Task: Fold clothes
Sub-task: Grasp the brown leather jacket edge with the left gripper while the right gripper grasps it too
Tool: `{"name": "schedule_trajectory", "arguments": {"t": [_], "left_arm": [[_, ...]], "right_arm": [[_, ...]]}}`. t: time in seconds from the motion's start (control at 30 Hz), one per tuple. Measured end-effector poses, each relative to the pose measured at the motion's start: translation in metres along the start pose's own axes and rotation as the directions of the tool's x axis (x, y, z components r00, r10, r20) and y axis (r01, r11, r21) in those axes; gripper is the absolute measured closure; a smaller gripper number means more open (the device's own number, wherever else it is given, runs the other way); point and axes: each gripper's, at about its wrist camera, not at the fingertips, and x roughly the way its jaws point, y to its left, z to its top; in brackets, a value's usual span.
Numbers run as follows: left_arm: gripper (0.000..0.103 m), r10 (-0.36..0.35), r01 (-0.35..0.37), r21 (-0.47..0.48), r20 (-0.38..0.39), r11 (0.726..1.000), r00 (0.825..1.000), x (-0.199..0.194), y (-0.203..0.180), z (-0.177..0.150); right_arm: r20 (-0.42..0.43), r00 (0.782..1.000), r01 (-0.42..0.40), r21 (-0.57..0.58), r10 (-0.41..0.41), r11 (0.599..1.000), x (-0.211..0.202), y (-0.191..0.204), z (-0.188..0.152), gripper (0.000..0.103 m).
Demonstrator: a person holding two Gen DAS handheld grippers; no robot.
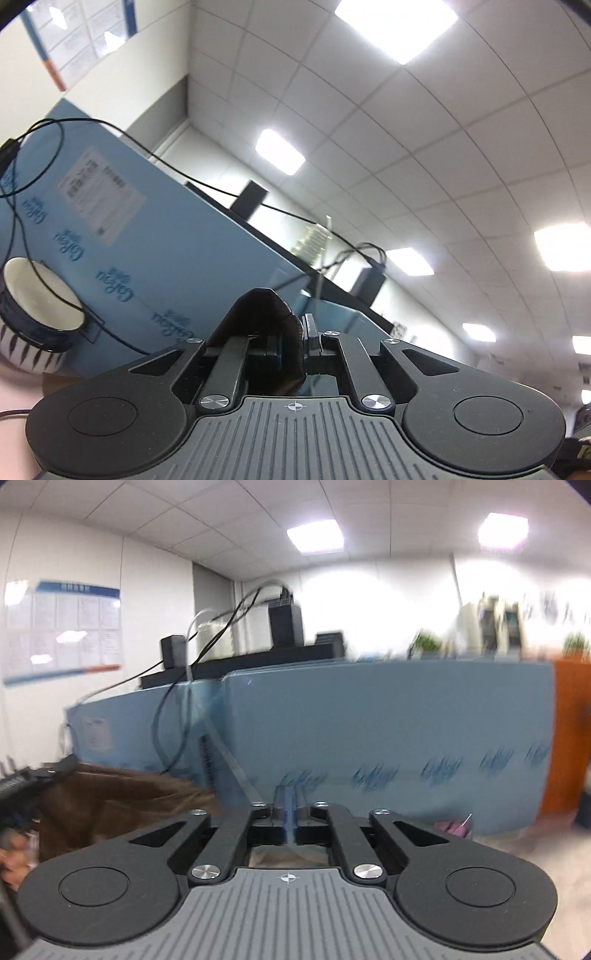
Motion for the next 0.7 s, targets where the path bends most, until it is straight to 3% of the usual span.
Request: {"name": "schedule_trajectory", "arguments": {"t": [0.07, 0.13, 0.27, 0.4, 0.63, 0.67, 0.7], "left_arm": [[0.095, -0.017, 0.017, 0.008, 0.002, 1.000, 1.000, -0.002, -0.002, 0.000], [0.095, -0.029, 0.029, 0.003, 0.005, 1.000, 1.000, -0.006, -0.003, 0.001], [0.095, -0.072, 0.072, -0.017, 0.005, 0.997, 0.997, -0.007, -0.006, -0.001], [0.095, -0.134, 0.134, -0.035, 0.004, 0.990, 0.991, -0.008, -0.010, -0.003], [0.095, -0.214, 0.213, -0.032, -0.007, 0.976, 0.977, -0.007, -0.018, -0.008], [0.095, -0.217, 0.217, -0.033, -0.008, 0.976, 0.976, -0.006, -0.018, -0.009], [0.095, -0.221, 0.220, -0.035, -0.009, 0.975, 0.975, -0.006, -0.019, -0.010]], "right_arm": [[-0.033, 0.998, -0.047, 0.029, 0.048, 0.998, 0.005, 0.006, -0.012, 0.036], [-0.062, 0.993, -0.094, 0.045, 0.097, 0.995, 0.011, 0.017, -0.023, 0.035], [-0.088, 0.971, -0.215, 0.101, 0.224, 0.971, 0.030, 0.048, -0.036, 0.019], [-0.072, 0.961, -0.252, 0.158, 0.266, 0.955, 0.051, 0.076, -0.036, 0.015], [-0.099, 0.975, -0.173, 0.219, 0.198, 0.960, 0.073, 0.098, -0.038, 0.014], [-0.101, 0.978, -0.158, 0.205, 0.182, 0.966, 0.074, 0.099, -0.039, 0.020], [-0.106, 0.981, -0.140, 0.187, 0.161, 0.972, 0.075, 0.101, -0.039, 0.038]]}}
